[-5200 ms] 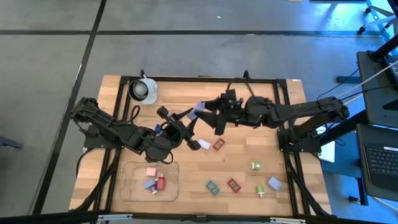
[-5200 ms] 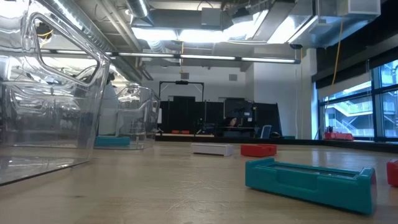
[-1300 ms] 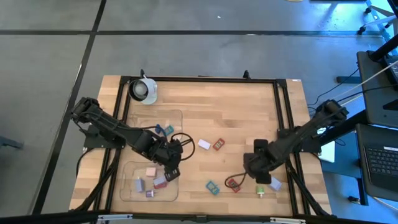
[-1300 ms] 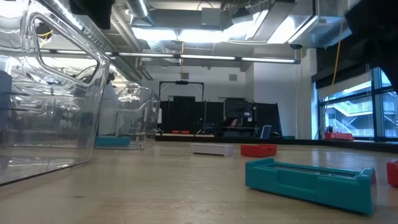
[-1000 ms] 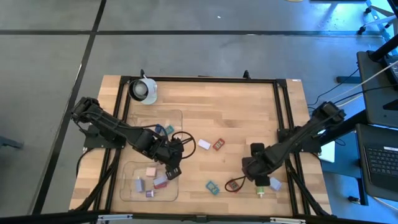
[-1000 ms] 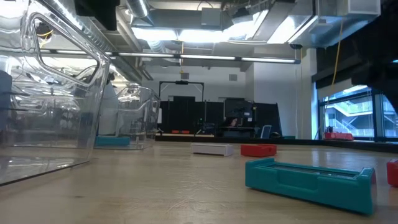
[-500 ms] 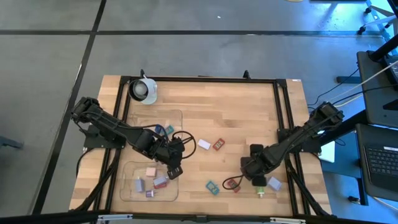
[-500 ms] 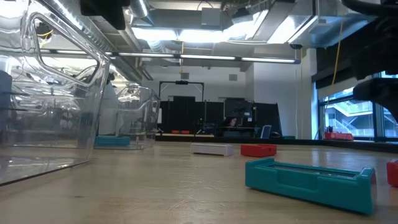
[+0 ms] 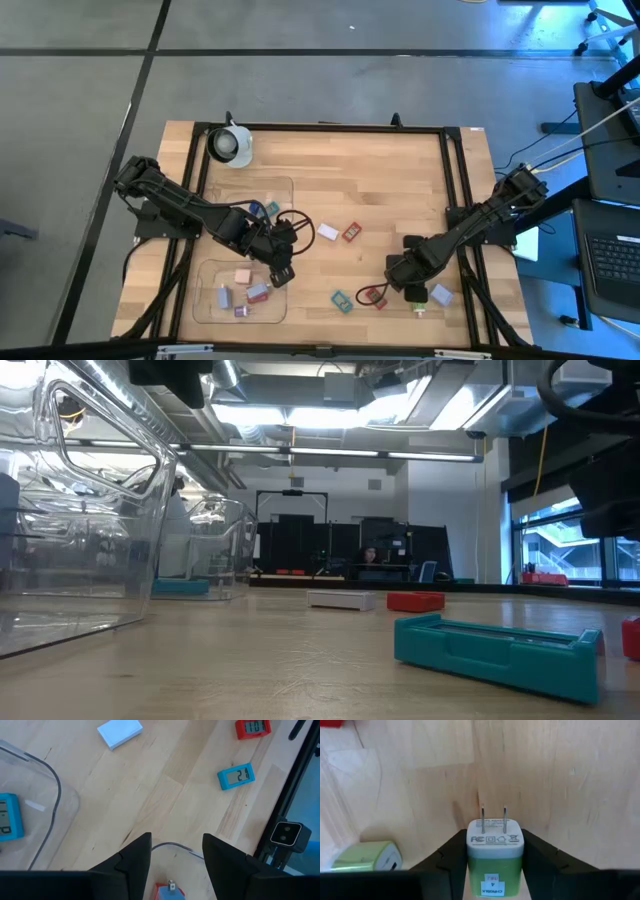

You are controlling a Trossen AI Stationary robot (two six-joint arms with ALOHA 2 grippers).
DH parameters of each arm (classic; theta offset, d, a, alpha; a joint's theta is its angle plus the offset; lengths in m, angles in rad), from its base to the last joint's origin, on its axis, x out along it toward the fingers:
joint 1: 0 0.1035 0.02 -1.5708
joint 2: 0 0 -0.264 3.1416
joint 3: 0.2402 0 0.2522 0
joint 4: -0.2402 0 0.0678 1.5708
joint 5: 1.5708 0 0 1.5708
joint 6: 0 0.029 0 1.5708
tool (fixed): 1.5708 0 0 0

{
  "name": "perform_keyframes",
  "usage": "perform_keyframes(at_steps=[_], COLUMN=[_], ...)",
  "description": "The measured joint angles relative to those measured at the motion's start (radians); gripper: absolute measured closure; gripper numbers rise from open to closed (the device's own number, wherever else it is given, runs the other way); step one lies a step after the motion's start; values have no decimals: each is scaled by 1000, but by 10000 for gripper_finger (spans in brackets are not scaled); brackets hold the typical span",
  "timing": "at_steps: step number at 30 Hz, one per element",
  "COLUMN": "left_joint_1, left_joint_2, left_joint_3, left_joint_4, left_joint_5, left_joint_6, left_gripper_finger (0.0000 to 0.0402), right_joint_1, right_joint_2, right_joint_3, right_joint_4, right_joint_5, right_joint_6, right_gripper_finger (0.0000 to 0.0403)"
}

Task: Pick & Place Office items
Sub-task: Put the top green charger adapter into the bottom transparent bin

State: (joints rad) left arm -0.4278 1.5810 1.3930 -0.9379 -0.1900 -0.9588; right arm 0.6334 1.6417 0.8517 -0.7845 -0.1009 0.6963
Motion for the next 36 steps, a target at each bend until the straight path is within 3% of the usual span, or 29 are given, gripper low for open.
perform_keyframes(at_steps=[6,10,14,18,22,25,30,36], left_joint_1=[0,3,22,43,53,56,55,56], left_joint_2=[0,-1,-9,-19,-30,-33,-36,-36], left_joint_3=[0,0,0,1,1,1,1,1], left_joint_4=[0,6,69,191,364,512,739,1043], left_joint_5=[-33,-78,-90,-91,-88,-79,-114,-310], left_joint_6=[-23,-22,27,139,326,533,978,1409], left_gripper_finger=[233,239,244,247,249,247,248,239], right_joint_1=[0,-11,-36,-56,-59,-59,-79,-92], right_joint_2=[-46,-115,-200,-286,-359,-396,-417,-417], right_joint_3=[4,38,97,181,271,338,456,558], right_joint_4=[4,4,3,8,65,115,136,143], right_joint_5=[30,117,272,497,750,863,866,809], right_joint_6=[112,187,240,288,287,246,160,126], right_gripper_finger=[240,251,251,242,244,245,242,241])
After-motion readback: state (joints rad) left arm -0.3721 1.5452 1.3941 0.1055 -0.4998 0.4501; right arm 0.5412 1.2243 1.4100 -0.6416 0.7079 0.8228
